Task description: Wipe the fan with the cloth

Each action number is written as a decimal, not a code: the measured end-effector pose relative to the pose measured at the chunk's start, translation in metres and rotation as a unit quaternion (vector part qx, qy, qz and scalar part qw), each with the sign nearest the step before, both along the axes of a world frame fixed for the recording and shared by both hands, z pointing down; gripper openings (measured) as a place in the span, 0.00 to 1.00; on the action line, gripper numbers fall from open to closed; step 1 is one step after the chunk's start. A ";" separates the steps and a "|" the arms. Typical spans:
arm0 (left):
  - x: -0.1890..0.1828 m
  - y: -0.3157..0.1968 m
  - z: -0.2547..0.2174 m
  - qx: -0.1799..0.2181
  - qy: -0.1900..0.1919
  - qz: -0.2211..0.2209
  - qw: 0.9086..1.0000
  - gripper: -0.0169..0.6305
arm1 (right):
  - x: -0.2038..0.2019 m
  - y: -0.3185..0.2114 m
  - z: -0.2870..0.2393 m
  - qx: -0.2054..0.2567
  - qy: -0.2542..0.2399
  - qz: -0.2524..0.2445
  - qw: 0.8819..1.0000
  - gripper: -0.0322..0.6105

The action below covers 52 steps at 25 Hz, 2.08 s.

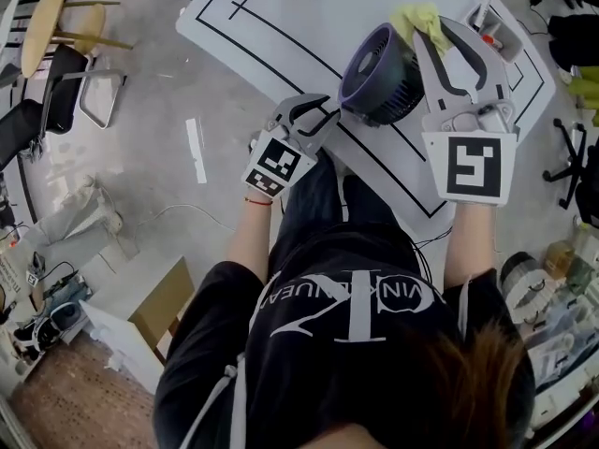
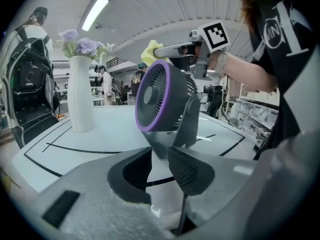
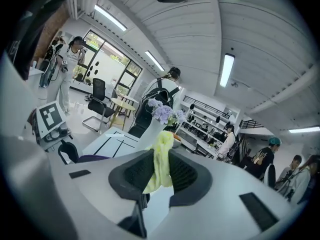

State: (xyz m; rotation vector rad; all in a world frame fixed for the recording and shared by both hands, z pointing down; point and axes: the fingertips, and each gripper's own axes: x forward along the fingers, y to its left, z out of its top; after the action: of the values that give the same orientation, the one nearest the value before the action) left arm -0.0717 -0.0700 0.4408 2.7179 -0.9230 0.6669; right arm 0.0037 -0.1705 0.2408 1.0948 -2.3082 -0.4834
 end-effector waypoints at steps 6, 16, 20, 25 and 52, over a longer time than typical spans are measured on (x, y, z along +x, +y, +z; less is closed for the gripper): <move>0.014 0.013 0.005 0.005 -0.019 0.038 0.999 0.25 | 0.013 0.026 0.001 -0.008 -0.004 -0.002 1.000 0.18; 0.026 0.015 0.028 0.033 -0.089 0.028 0.995 0.16 | 0.033 0.058 0.020 -0.035 -0.016 0.006 0.999 0.18; 0.024 0.015 0.027 0.025 -0.084 0.020 0.996 0.14 | 0.042 0.074 0.030 -0.052 -0.016 0.013 0.998 0.18; 0.034 0.022 0.027 0.021 -0.099 0.034 0.994 0.12 | 0.056 0.089 0.053 -0.087 -0.021 0.024 0.996 0.18; 0.095 0.056 0.029 0.039 -0.170 0.019 0.985 0.08 | 0.091 0.120 0.061 -0.094 -0.046 0.007 0.994 0.18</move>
State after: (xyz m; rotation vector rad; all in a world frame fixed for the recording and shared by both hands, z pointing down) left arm 0.0230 -0.0139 0.4697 2.7445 -0.9868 1.1522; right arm 0.0947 -0.0510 0.3013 1.0586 -2.3683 -0.2089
